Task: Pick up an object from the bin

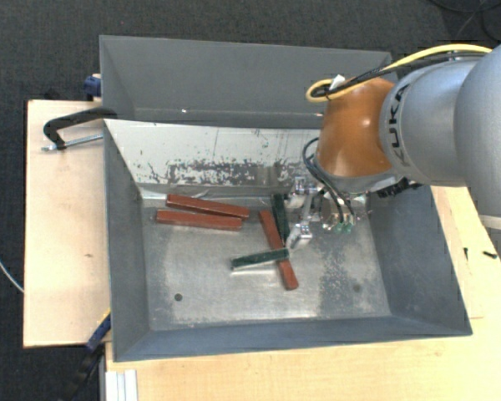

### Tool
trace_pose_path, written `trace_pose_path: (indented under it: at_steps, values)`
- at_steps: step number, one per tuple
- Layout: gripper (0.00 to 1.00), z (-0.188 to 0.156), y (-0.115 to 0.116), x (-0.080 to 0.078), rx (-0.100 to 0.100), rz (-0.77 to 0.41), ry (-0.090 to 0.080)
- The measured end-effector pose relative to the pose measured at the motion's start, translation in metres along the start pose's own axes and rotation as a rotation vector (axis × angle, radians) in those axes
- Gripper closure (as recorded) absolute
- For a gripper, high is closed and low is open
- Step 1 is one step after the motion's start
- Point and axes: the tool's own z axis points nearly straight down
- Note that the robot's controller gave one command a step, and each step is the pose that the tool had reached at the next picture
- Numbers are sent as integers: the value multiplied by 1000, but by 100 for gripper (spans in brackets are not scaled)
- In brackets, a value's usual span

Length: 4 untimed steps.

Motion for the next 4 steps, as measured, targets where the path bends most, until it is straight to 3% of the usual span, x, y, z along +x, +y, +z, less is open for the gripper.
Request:
trace_pose_path:
  at_steps: [1, 2, 3, 4]
  values:
    - [100, -33, 7, 9, -9, -3, 16]
    - [100, -50, 14, 10, -13, 5, 15]
    - [100, -80, 11, 10, -15, 45, 1]
    - [0, -19, 30, 3, -18, -6, -47]
